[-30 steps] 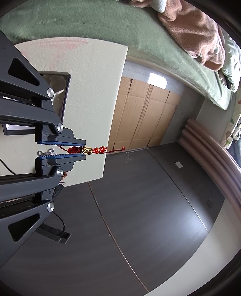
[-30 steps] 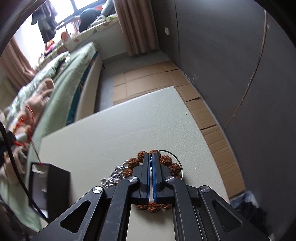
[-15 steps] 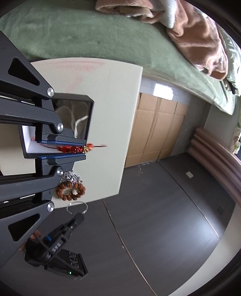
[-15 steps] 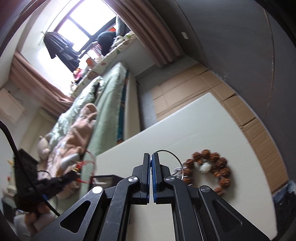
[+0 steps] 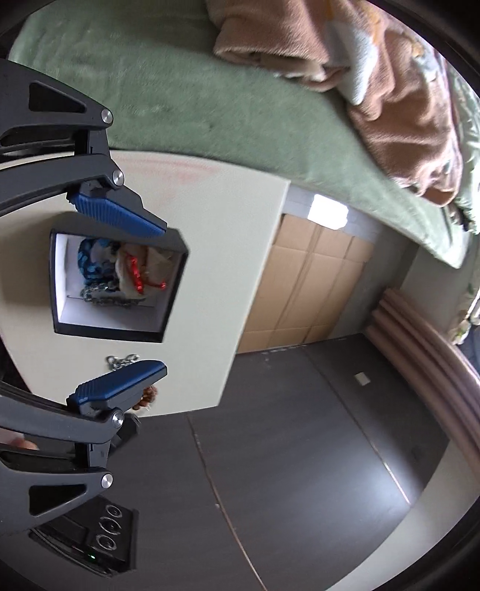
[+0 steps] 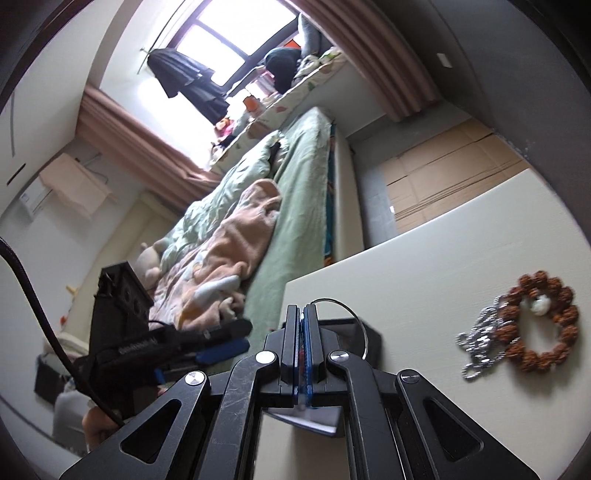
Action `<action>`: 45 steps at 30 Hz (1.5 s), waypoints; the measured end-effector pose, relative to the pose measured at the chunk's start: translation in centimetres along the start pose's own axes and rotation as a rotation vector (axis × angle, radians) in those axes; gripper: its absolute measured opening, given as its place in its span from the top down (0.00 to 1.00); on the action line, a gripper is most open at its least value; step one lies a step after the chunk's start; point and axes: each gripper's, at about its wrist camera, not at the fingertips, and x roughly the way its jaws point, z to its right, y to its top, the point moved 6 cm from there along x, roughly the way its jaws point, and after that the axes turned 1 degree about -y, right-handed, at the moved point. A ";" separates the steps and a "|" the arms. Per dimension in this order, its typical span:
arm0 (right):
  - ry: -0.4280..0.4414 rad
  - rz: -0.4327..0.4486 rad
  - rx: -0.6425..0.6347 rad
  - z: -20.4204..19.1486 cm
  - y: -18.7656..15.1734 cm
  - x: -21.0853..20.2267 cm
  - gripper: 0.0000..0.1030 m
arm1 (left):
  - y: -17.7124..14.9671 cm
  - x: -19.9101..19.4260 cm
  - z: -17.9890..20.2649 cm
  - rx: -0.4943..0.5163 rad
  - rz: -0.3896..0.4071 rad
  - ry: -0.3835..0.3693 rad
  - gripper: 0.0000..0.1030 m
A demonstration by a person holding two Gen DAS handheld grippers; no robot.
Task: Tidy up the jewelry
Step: 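Release the red charm into the box with the left gripper while the right gripper drops the hoop ring in, then move the open left gripper over the silver chain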
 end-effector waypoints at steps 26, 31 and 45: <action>-0.041 -0.142 -0.002 -0.6 -2.1 4.8 0.54 | 2.6 -1.5 -2.5 -0.136 0.064 -0.037 0.32; -0.074 -0.103 0.021 1.2 -1.5 2.5 0.54 | 2.0 -1.2 -1.1 -0.102 0.054 -0.044 0.32; -0.255 0.013 0.138 8.0 -0.2 -4.7 0.33 | -0.7 2.7 5.2 0.038 -0.029 -0.051 0.32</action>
